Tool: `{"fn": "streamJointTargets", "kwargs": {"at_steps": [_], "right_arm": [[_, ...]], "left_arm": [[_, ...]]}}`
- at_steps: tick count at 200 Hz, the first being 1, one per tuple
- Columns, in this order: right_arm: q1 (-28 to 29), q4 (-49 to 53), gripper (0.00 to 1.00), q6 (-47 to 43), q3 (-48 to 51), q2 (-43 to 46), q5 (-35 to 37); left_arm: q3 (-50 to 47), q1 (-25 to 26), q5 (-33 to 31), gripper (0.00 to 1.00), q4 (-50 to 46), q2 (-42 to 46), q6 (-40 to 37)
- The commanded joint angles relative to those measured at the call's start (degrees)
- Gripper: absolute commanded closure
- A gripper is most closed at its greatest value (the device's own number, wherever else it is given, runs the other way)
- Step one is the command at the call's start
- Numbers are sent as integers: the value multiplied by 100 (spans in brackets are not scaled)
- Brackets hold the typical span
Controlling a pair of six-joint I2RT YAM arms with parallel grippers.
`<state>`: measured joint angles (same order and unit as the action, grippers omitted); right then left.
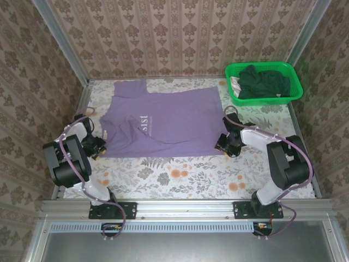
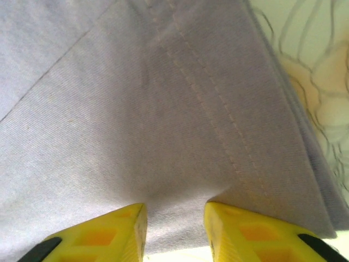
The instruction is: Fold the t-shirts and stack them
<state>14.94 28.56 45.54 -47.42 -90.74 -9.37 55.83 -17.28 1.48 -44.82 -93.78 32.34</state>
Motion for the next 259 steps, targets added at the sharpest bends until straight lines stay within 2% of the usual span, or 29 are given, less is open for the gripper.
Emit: {"fn": "streamJointTargets", "kwargs": {"at_steps": [1,32,51,69,91,127,161,181,217,259], "right_arm": [[-24,591,57,248,384,288,11],[-24,326,50,318,481,1339,118],[20,-309,50,257,456,1816,93],[205,-1258,51,93,327,1761,-236],[620,-1474,52,-144,-606,718,-646],[1536,-1174,57,-383,-2663,-1345,-881],[2139,-762,64,-202,-4736,-3135,-962],[2391,-345,65,-253,-6011,-4013,-961],[2716,535,65,-362,-7859,-5223,-1023],[2881,1123,65,-353,-8911,-5952,-955]], "left_arm": [[139,-42,163,66,-263,382,12],[608,138,418,57,-454,852,98],[925,633,726,54,-416,896,88],[1224,1211,957,53,-343,684,71],[1381,1631,1310,59,-145,285,95],[1325,1853,1675,62,241,-511,112],[1475,1790,1689,62,344,-1257,170],[1436,1673,1839,62,441,-1507,226],[1367,1580,1496,62,302,-1505,-32],[1094,1433,1404,62,366,-1484,-122]]}}
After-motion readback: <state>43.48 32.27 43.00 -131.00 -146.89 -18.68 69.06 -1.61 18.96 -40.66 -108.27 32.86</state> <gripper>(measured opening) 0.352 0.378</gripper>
